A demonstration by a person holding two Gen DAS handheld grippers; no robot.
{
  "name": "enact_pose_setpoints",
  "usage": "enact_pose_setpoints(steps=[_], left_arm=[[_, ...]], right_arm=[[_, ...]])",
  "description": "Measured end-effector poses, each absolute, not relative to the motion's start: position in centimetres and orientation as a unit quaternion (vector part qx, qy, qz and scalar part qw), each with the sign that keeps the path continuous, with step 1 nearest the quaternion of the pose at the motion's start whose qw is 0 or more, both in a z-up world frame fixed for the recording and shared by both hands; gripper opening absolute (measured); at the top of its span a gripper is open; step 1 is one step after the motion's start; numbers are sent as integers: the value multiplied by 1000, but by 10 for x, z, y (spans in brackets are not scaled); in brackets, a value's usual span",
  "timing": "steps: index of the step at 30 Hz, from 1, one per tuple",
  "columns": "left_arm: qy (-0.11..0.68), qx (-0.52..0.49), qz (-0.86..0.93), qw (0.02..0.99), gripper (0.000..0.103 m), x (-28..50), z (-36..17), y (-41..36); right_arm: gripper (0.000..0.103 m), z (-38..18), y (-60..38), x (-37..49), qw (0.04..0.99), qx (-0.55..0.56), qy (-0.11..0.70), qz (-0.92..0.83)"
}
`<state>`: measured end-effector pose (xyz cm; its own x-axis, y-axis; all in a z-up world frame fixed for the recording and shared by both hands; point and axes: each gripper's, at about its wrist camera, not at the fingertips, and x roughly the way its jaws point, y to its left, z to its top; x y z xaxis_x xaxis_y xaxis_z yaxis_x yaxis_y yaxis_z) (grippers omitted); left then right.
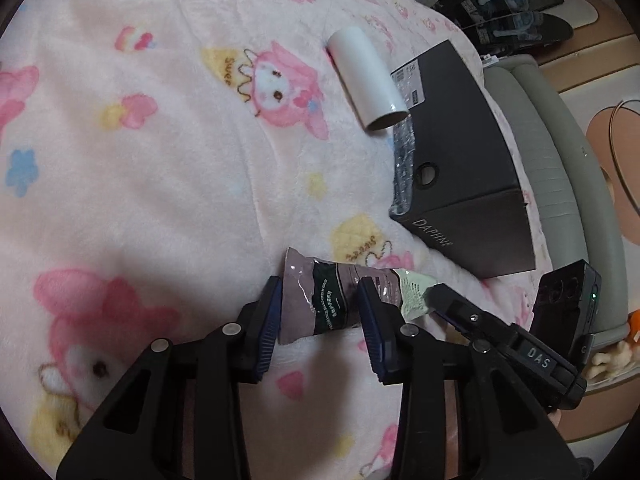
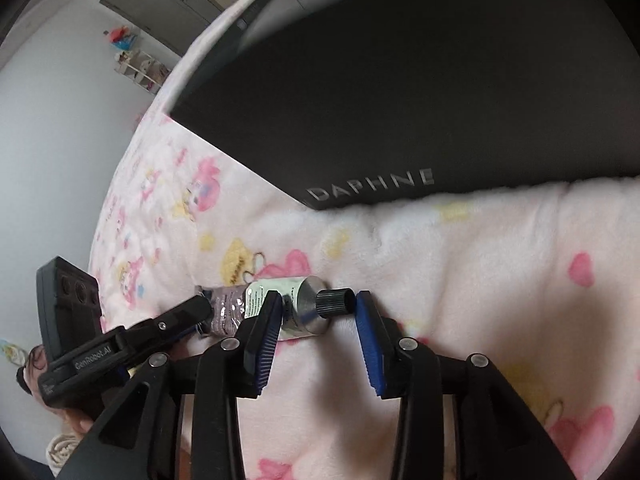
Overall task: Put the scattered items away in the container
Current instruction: 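Lift the hand-cream tube with the right gripper over the black box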
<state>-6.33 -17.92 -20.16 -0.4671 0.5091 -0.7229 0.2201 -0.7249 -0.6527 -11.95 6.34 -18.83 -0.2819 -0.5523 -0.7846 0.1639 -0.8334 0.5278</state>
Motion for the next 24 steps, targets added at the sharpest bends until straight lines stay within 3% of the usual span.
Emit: enact_pose_setpoints(steps=[7, 13, 24], left_arm=[[-371, -460, 796, 131, 37, -46, -139, -161], [-333, -447, 811, 176, 37, -85, -92, -115], [-287, -483, 803, 201, 37, -183, -82, -7]], right_arm=[[31, -118, 77, -100, 249, 505, -166, -809], [31, -54, 131, -103, 236, 435, -165, -853], [32, -51, 239, -158, 157, 435, -192, -866]])
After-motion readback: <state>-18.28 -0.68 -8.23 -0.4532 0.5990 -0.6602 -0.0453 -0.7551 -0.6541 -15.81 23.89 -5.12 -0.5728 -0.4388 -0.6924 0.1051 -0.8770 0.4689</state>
